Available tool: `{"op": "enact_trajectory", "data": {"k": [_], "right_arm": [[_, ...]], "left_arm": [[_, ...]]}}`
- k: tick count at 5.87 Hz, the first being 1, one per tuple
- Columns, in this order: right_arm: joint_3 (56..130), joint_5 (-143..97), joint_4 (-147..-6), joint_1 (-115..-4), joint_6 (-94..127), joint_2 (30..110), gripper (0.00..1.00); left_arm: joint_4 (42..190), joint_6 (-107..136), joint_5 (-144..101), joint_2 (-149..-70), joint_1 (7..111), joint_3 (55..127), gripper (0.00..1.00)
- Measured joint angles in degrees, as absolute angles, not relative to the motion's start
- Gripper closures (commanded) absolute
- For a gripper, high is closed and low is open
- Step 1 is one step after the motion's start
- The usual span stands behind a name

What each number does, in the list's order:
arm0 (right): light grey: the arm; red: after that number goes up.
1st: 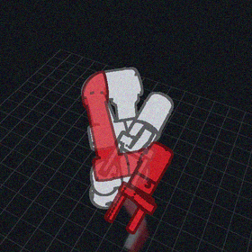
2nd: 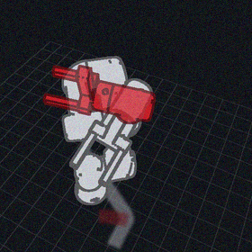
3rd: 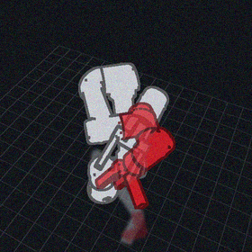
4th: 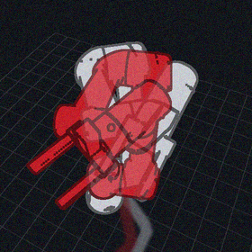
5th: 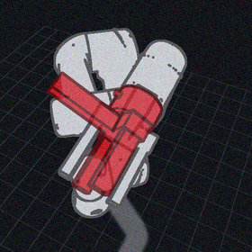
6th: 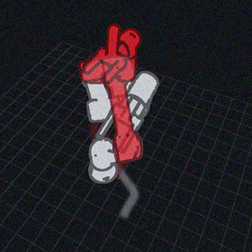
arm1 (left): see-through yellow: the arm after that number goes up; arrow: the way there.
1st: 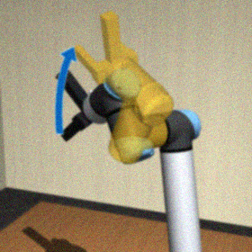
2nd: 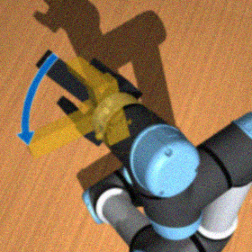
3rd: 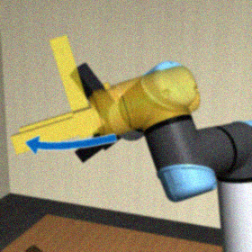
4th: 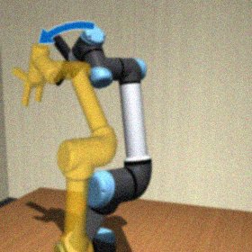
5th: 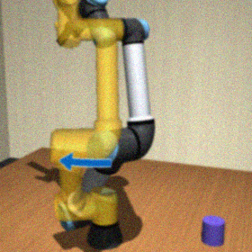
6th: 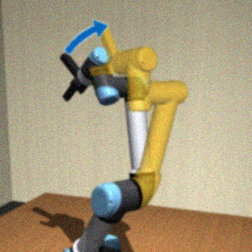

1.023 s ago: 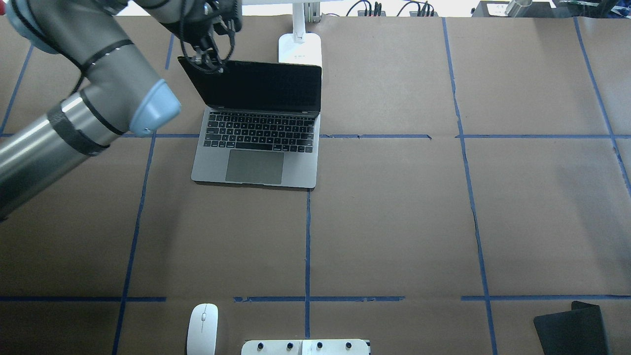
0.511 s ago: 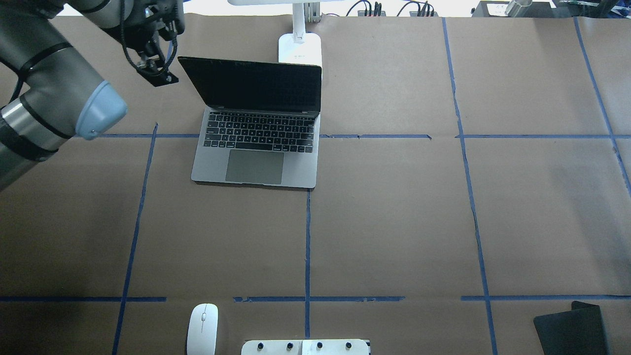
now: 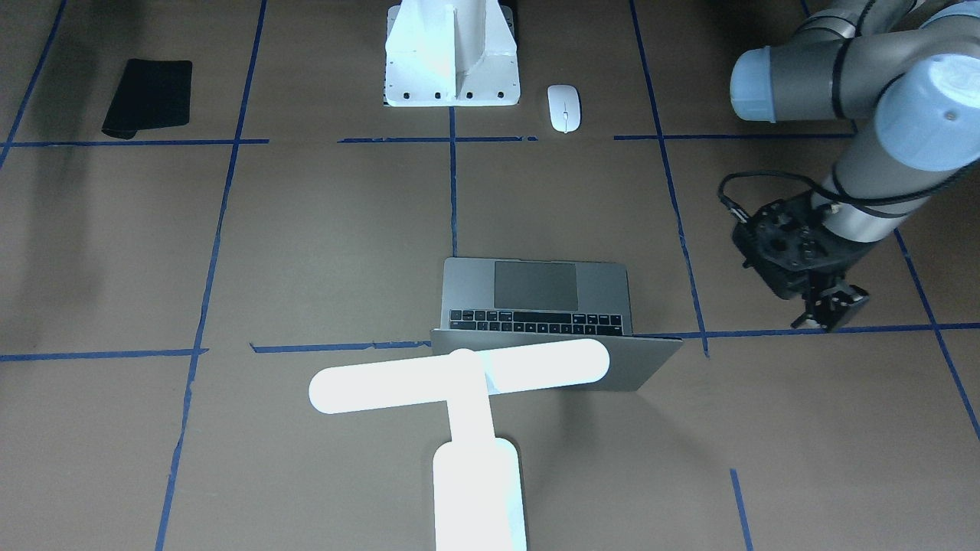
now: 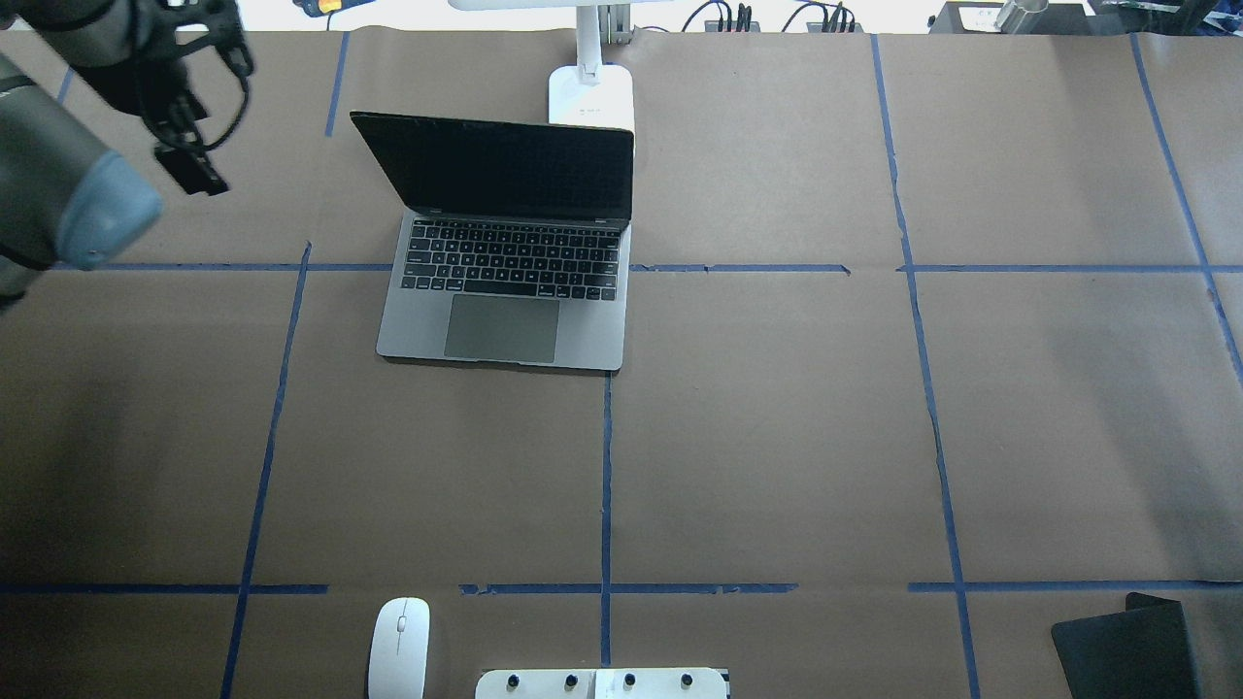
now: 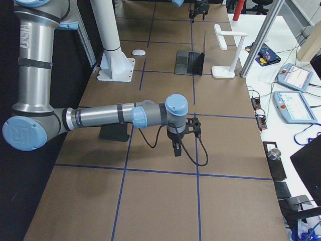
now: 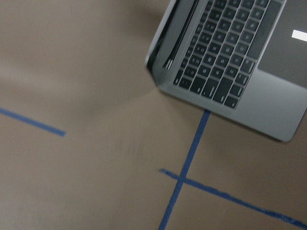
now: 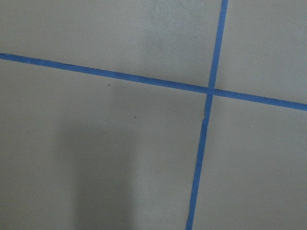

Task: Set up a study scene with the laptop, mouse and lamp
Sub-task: 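Withdraw the left gripper away from the laptop, then reach the right gripper to the black mouse pad and grasp it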

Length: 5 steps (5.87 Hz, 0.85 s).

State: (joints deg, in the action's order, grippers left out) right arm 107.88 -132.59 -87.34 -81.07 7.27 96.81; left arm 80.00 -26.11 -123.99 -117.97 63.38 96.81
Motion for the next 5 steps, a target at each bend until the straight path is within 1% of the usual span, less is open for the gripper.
{"op": "enact_trajectory", "data": {"k": [3,4,5], "right_arm": [[115.3,-132.3,-87.3,-70.6,24.7,95.9,0.00],[118.5,-131.9,-86.3,-67.0,32.0,97.4,0.00],[121.1,-130.8,-80.2,-63.3,38.7,102.0,0.00]], "left_arm": [[79.4,-15.5,-128.7,-104.9,73.6,97.2,0.00],[79.5,-12.8,-131.1,-102.4,75.6,97.2,0.00],[79.7,-10.4,-134.2,-101.3,76.7,97.3,0.00]]}}
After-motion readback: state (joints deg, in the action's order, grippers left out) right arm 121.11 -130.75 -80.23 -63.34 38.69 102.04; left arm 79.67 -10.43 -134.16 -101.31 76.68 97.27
